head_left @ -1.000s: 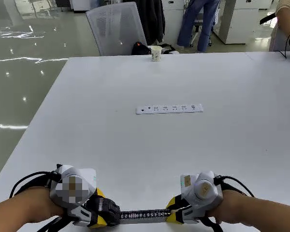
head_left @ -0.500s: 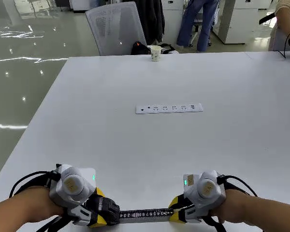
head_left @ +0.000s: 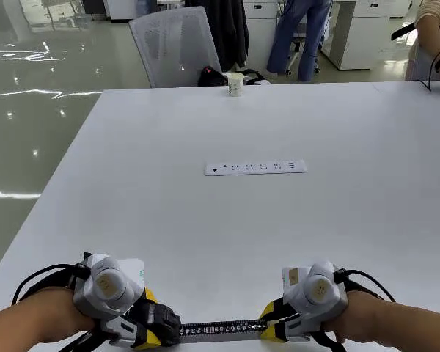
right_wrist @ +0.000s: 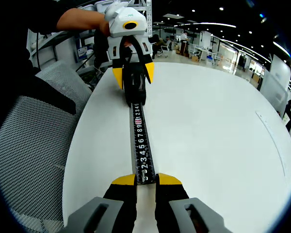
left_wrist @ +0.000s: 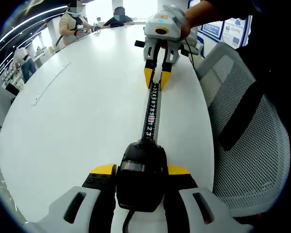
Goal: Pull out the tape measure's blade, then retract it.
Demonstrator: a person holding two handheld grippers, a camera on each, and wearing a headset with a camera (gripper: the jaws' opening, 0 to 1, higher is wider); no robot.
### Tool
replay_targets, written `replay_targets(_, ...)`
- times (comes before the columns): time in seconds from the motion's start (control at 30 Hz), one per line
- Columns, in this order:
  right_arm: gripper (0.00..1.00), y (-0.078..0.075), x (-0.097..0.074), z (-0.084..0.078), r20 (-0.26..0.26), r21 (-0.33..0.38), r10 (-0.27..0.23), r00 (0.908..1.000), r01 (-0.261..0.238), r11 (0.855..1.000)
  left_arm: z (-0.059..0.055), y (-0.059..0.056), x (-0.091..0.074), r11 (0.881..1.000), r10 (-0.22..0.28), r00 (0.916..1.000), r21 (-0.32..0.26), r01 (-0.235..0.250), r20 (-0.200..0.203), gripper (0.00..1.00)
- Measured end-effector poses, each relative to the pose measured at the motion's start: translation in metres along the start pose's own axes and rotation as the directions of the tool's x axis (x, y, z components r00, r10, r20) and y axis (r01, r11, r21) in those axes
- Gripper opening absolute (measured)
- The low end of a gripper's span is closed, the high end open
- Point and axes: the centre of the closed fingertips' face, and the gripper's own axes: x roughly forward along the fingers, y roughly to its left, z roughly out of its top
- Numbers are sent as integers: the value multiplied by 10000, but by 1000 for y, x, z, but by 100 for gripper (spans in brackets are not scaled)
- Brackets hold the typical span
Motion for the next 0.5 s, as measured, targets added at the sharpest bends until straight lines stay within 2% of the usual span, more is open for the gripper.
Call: replay_targets(0.5, 10, 0, -5, -4, -44, 53, -12, 10000, 12, 10000, 0, 0, 0, 10000, 7, 10000, 3, -7, -11, 32)
